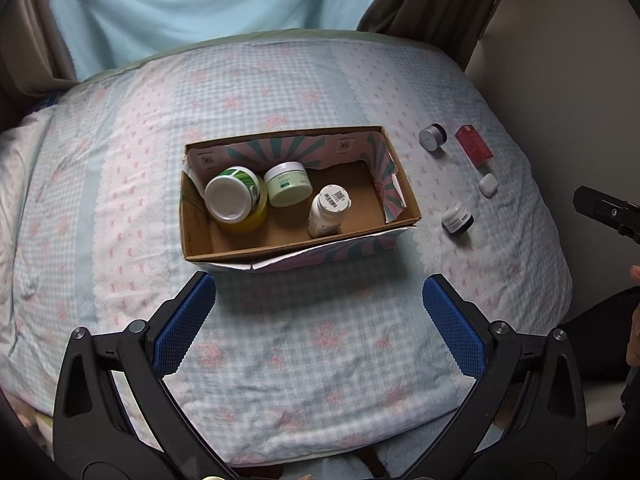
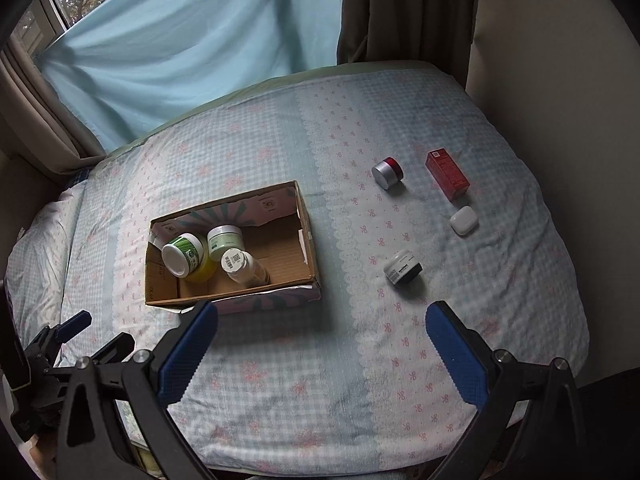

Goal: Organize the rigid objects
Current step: 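Withdraw both tools from the box and move toward the remaining items, then grasp the white L'Oreal jar with the left tool while the right tool grasps the red box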

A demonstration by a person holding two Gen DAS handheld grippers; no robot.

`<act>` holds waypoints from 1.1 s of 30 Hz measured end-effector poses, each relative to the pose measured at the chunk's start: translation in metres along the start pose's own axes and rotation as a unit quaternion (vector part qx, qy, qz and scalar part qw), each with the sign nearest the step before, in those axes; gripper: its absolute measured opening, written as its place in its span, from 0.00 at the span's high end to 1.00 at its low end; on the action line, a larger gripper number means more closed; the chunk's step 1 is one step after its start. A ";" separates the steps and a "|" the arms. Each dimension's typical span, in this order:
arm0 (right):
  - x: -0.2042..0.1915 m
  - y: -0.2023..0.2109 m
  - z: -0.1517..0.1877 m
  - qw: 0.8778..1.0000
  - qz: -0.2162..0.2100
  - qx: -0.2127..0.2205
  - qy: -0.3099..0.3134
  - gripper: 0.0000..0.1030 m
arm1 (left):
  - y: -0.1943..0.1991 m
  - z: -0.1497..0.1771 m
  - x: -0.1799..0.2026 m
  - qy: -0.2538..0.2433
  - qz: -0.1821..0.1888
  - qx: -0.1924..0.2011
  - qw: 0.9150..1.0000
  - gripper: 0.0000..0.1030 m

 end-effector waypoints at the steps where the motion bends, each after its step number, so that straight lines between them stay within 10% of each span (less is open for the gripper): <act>1: 0.011 0.002 -0.001 1.000 0.006 0.002 -0.004 0.00 | -0.001 0.000 0.009 -0.002 -0.001 0.001 1.000 0.00; 15: 0.159 -0.036 -0.067 0.999 0.010 -0.001 0.036 0.00 | -0.061 -0.017 0.136 0.086 -0.005 -0.030 0.996 0.00; 33: 0.202 -0.217 -0.176 0.978 -0.017 -0.079 0.192 0.00 | -0.253 -0.044 0.211 0.240 -0.051 -0.120 0.962 0.00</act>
Point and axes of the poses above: each gripper's, at about its wrist camera, not at the fingertips, and y roughly against the way its jaws point, x to its right, z to its underside, the point moved 2 cm from there along -y, roughly the way its jaws point, and after that the axes turned 5 degrees about z, right-handed, at the moved point
